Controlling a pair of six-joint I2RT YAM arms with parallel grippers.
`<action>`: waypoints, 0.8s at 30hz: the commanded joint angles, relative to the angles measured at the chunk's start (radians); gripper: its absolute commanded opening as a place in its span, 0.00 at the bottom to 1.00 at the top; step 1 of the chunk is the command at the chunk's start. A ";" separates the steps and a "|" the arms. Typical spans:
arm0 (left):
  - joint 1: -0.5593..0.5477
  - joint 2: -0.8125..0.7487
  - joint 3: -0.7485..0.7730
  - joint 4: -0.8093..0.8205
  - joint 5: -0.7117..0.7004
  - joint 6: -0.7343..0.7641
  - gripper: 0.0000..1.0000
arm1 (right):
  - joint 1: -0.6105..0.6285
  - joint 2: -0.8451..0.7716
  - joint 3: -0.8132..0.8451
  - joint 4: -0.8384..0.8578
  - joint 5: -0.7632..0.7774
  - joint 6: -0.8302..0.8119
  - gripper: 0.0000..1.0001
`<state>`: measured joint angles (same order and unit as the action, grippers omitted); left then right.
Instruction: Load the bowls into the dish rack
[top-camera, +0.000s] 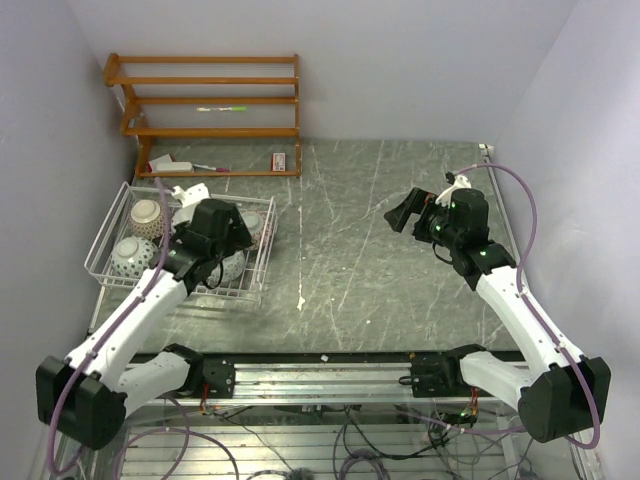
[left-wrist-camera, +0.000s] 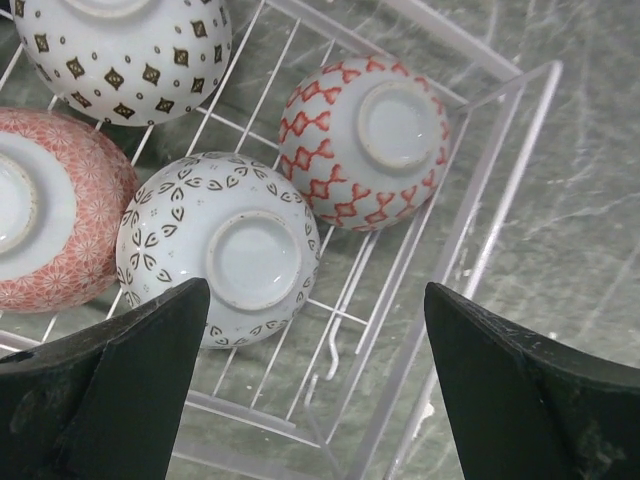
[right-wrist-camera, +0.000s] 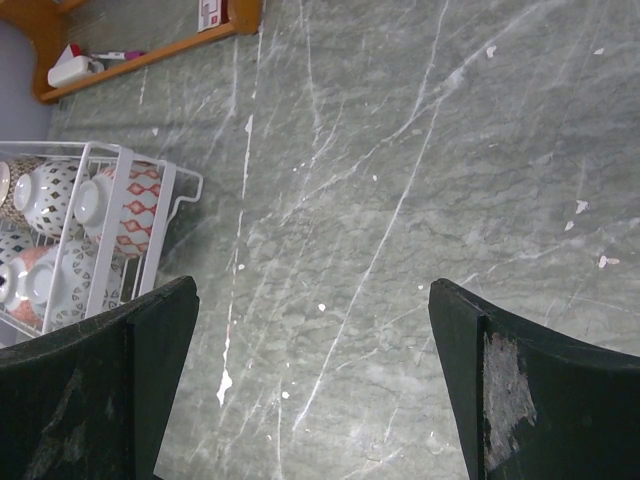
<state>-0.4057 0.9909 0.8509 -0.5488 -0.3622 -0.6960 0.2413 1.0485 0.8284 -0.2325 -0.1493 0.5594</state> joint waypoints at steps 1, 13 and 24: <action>-0.079 0.065 0.045 -0.039 -0.228 -0.032 0.99 | -0.006 -0.019 -0.001 -0.011 0.008 -0.018 1.00; -0.186 0.176 0.068 -0.077 -0.430 -0.087 0.99 | -0.006 0.004 -0.022 0.009 0.007 -0.026 1.00; -0.191 0.237 0.033 -0.006 -0.445 -0.092 0.99 | -0.005 0.013 -0.026 0.005 0.025 -0.044 1.00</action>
<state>-0.5884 1.2148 0.8925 -0.6060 -0.7521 -0.7677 0.2413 1.0519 0.8150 -0.2371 -0.1368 0.5335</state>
